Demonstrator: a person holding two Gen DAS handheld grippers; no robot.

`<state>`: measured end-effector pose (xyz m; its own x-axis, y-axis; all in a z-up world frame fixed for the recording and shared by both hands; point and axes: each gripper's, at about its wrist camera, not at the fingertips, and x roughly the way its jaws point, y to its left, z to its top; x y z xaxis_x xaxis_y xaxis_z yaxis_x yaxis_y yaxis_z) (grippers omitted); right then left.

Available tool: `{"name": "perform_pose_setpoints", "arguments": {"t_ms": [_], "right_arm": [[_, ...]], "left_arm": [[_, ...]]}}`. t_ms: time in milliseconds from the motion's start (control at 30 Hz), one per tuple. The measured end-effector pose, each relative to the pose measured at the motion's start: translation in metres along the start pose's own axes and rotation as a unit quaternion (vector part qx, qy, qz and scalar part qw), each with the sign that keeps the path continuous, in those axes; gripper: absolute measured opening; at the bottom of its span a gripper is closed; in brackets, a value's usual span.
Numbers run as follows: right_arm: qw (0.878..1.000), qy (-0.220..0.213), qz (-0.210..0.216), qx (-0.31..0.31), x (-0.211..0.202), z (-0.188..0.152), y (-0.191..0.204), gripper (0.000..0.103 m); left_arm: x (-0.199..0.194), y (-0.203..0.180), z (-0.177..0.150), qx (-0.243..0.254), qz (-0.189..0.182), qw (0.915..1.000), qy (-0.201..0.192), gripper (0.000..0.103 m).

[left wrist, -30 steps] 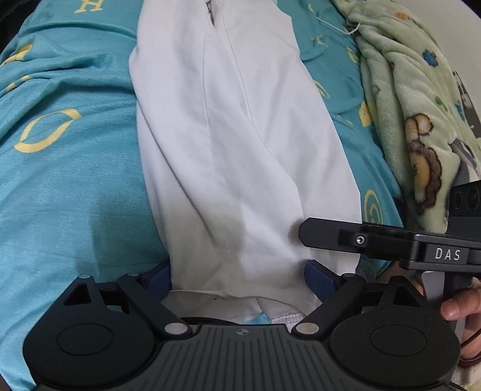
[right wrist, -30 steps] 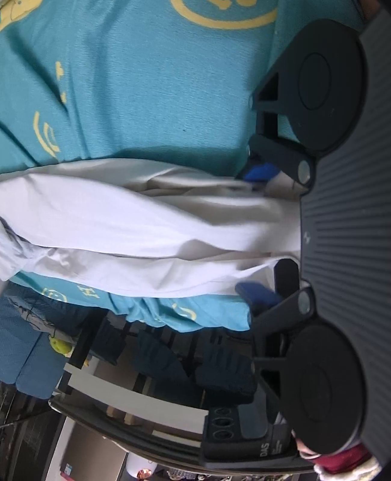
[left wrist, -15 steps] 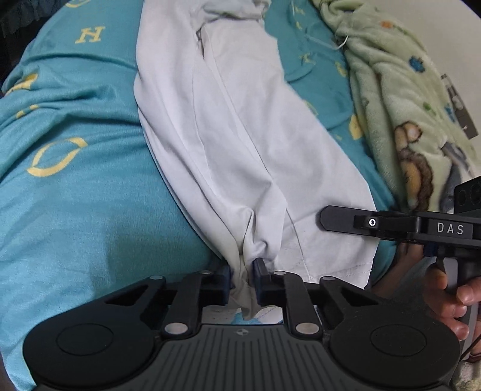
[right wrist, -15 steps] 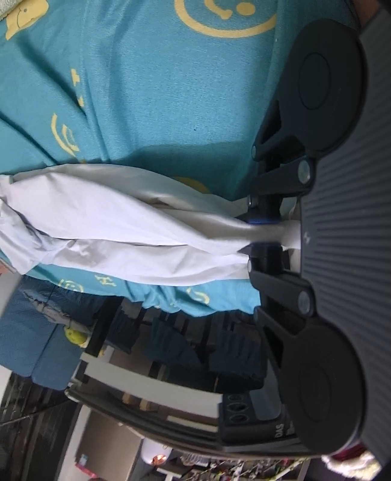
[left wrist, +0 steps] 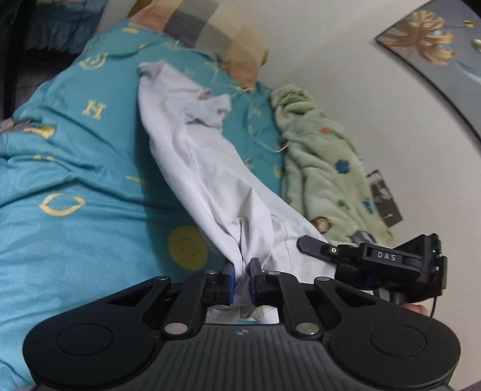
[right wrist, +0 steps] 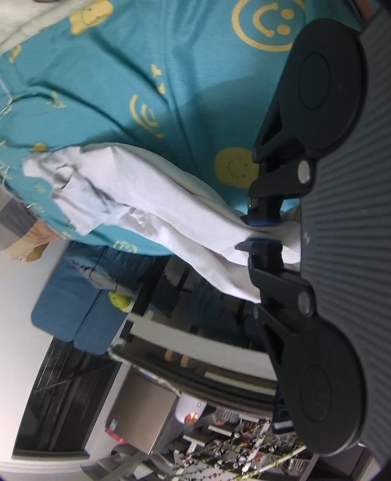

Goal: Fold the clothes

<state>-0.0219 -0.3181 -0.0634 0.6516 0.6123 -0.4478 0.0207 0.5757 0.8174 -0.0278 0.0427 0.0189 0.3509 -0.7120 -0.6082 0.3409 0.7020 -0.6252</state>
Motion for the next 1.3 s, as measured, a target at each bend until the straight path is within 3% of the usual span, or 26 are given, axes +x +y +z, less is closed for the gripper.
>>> {"name": "perform_pose_setpoints", "arguments": {"t_ms": [267,433,533,667,867,1133,1300], "right_arm": [[1.0,-0.015,-0.009,-0.026,-0.068,-0.034,0.026,0.012],[0.999,-0.008,-0.017,-0.029,-0.107,-0.075,0.022,0.012],[0.999,-0.01,-0.02,-0.023,-0.114,-0.081,0.02,0.012],[0.999,-0.019,-0.026,-0.024,-0.107,-0.064,0.026,0.012],[0.999,-0.033,-0.018,-0.02,-0.066,0.0,0.029,0.012],[0.998,-0.033,-0.041,-0.018,0.011,0.086,0.007,0.012],[0.997,-0.039,-0.062,-0.018,0.053,0.117,-0.022,0.012]], "left_arm": [[-0.069,-0.047,-0.057,0.011,-0.049,0.9983,-0.029,0.01],[-0.088,-0.059,-0.107,0.009,-0.073,0.9969,-0.03,0.01],[-0.082,-0.063,-0.112,0.015,-0.073,0.9965,-0.036,0.01],[-0.07,-0.065,-0.085,0.018,-0.064,0.9962,-0.056,0.01],[-0.038,-0.058,-0.019,0.023,-0.026,0.9959,-0.084,0.01],[0.029,-0.023,0.071,0.029,0.02,0.9943,-0.1,0.01],[0.09,0.008,0.106,0.027,0.048,0.9946,-0.088,0.01]]}}
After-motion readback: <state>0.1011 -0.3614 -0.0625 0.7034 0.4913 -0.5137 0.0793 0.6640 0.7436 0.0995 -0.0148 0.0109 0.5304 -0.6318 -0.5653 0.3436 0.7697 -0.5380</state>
